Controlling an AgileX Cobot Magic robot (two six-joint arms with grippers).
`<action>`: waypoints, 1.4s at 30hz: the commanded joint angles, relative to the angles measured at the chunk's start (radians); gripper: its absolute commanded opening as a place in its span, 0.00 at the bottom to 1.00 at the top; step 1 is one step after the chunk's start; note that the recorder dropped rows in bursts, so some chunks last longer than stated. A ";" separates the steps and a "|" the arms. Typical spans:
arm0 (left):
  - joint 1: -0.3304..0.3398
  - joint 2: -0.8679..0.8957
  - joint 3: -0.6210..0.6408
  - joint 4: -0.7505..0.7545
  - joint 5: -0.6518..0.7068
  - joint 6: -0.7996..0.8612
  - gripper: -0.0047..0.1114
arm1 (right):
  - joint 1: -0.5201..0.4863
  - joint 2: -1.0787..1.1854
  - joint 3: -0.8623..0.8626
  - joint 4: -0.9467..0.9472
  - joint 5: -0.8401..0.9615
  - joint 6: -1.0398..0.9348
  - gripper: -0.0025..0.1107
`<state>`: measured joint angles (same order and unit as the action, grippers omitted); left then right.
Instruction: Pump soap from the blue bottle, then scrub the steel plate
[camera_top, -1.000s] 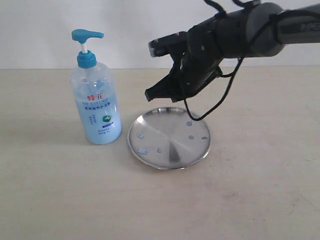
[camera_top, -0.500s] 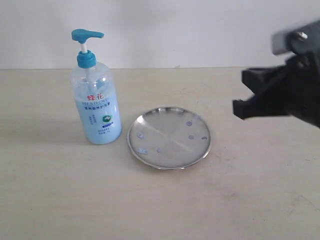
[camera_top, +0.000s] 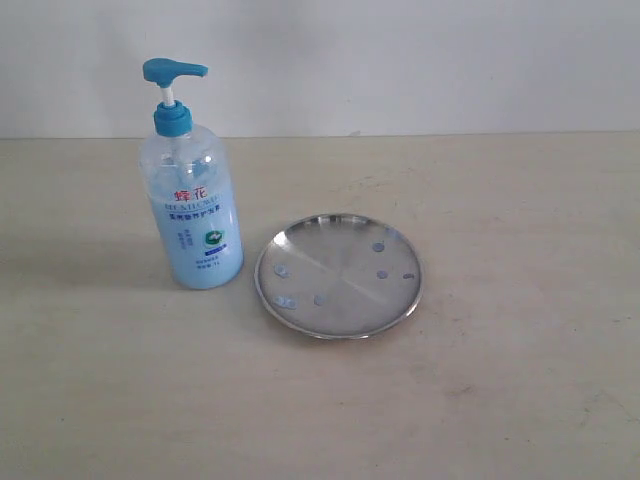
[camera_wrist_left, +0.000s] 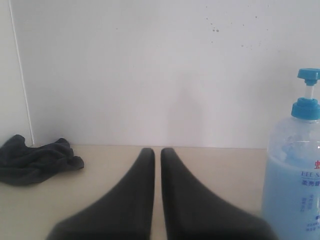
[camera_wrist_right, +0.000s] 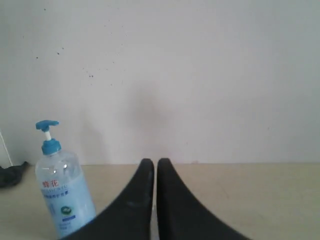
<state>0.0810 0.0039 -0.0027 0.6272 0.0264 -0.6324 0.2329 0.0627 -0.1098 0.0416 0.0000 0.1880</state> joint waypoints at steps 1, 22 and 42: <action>-0.003 -0.004 0.003 -0.006 -0.004 -0.004 0.07 | -0.003 -0.063 0.110 0.007 0.052 0.020 0.02; -0.003 -0.004 0.003 -0.006 -0.004 -0.004 0.07 | -0.003 -0.060 0.110 0.019 0.333 0.233 0.02; -0.003 -0.004 0.003 -0.006 -0.004 -0.004 0.07 | -0.103 -0.063 0.110 -0.102 0.375 0.114 0.02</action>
<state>0.0810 0.0039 -0.0027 0.6272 0.0264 -0.6324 0.2011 0.0054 0.0006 -0.0464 0.4363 0.3250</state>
